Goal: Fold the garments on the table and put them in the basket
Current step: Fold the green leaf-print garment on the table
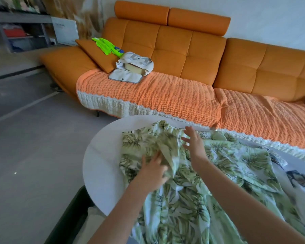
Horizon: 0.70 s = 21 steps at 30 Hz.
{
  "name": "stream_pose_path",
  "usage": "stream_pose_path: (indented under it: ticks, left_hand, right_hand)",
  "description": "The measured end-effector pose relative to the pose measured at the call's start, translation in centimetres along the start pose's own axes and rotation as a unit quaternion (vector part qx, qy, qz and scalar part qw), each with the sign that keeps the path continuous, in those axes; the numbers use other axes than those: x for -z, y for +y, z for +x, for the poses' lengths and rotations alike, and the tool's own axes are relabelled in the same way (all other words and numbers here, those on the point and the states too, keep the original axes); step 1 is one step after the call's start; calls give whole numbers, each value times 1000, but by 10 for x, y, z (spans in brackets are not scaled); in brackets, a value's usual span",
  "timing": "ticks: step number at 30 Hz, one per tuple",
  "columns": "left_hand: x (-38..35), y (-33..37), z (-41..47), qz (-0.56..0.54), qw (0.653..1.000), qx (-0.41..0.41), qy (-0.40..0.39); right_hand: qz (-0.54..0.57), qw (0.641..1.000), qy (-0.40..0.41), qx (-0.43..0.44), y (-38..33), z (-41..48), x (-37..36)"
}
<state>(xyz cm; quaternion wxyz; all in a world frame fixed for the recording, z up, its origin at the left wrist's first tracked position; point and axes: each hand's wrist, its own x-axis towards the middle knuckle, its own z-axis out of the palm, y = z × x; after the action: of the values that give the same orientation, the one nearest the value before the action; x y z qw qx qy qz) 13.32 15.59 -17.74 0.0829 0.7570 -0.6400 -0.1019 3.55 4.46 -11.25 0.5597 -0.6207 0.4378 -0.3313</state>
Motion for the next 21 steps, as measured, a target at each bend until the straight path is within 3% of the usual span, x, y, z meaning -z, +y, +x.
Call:
stream_pose_path:
  ticks: [2,5,9,12,14,16,19,21]
  left_hand:
    - [-20,8,-4,-16,999,0,-49]
    - [-25,11,-1,-33,999,24,-13]
    - [-5,5,-3,-60,997,53,6]
    - [11,-10,-5,-62,995,77,-17]
    - [11,-21,-8,-44,993,102,-43]
    - [7,-30,-10,-41,989,133,-55]
    - [0,-38,-6,-58,982,175,-51]
    - [-1,-39,-1,-64,979,187,-46]
  right_hand:
    - [-8,1000,10,-25,2,3,15]
    - [-97,991,-60,-65,10,3,21]
    - [-414,904,-57,-88,30,15,10]
    - [-466,880,-38,-88,36,23,10]
    - [-448,892,-40,-47,39,27,13]
    - [-357,934,-12,-25,36,27,21]
    - [-167,980,109,-24,19,30,46]
    - [-33,980,195,-38,13,35,67]
